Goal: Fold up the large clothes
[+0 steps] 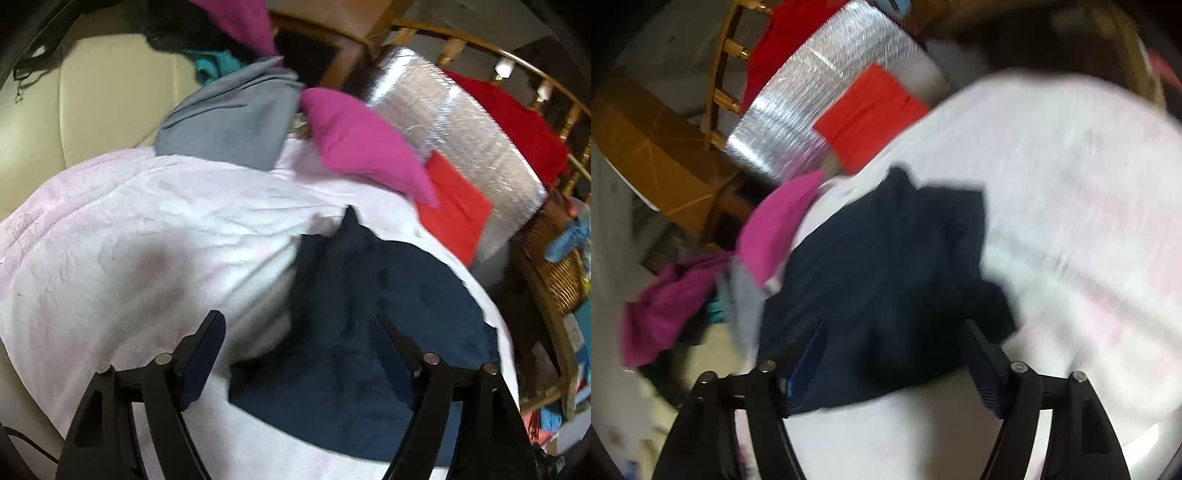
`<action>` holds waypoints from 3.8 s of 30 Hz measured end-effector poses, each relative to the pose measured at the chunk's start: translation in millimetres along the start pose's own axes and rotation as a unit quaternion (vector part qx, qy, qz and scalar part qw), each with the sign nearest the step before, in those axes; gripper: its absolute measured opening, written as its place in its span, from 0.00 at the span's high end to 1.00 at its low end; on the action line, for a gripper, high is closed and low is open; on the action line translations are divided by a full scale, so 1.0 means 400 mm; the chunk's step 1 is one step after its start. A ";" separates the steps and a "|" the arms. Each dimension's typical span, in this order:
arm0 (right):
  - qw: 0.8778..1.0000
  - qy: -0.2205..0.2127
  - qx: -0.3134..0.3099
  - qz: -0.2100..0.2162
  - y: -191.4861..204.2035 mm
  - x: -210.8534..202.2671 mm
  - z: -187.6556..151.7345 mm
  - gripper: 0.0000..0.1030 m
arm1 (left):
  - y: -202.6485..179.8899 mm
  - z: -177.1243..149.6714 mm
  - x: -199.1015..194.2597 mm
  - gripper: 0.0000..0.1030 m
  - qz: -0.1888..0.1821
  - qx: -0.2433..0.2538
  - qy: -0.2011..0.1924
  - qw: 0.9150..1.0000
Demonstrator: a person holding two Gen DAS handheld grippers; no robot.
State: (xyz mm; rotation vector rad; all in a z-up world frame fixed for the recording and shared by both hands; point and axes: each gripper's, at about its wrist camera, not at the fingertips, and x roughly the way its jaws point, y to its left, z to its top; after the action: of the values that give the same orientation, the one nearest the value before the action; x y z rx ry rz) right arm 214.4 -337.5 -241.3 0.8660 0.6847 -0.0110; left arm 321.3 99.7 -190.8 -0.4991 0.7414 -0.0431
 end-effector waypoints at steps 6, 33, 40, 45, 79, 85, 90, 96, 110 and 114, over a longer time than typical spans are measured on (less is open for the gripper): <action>0.996 0.072 0.051 0.029 -0.002 0.133 -0.068 0.25 | -0.050 -0.083 0.032 0.20 -0.067 0.015 0.100 0.993; 0.997 0.045 0.036 -0.048 0.024 0.194 -0.045 0.56 | -0.016 -0.071 0.178 0.29 -0.032 -0.064 0.174 0.982; 0.990 0.009 0.139 -0.034 -0.100 0.139 -0.020 0.36 | 0.037 -0.078 0.161 0.24 -0.070 -0.103 0.197 0.973; 0.986 -0.008 0.166 -0.003 -0.136 0.154 0.010 0.49 | 0.054 -0.052 0.158 0.26 -0.068 -0.126 0.158 0.977; 0.953 -0.119 -0.237 -0.147 0.276 -0.249 -0.124 0.18 | -0.279 -0.141 -0.361 0.17 0.120 0.224 -0.095 0.963; 0.937 -0.151 -0.280 -0.144 0.345 -0.371 -0.188 0.15 | -0.359 -0.193 -0.535 0.14 0.128 0.269 -0.164 0.940; 0.930 -0.174 -0.281 -0.158 0.381 -0.460 -0.227 0.13 | -0.401 -0.230 -0.659 0.08 0.114 0.287 -0.191 0.932; 0.920 -0.192 -0.290 -0.182 0.423 -0.550 -0.271 0.13 | -0.423 -0.256 -0.782 0.06 0.104 0.294 -0.217 0.925; 0.914 -0.216 -0.284 -0.193 0.488 -0.660 -0.322 0.12 | -0.420 -0.263 -0.888 0.04 0.089 0.280 -0.247 0.923; 0.915 -0.214 -0.282 -0.194 0.498 -0.655 -0.323 0.12 | -0.414 -0.258 -0.888 0.04 0.085 0.279 -0.243 0.925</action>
State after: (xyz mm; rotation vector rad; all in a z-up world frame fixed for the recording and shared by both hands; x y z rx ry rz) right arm -8.0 -182.3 -14.3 0.1460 0.3986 -0.3353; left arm 12.6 -15.0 45.1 0.1083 0.2558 0.0322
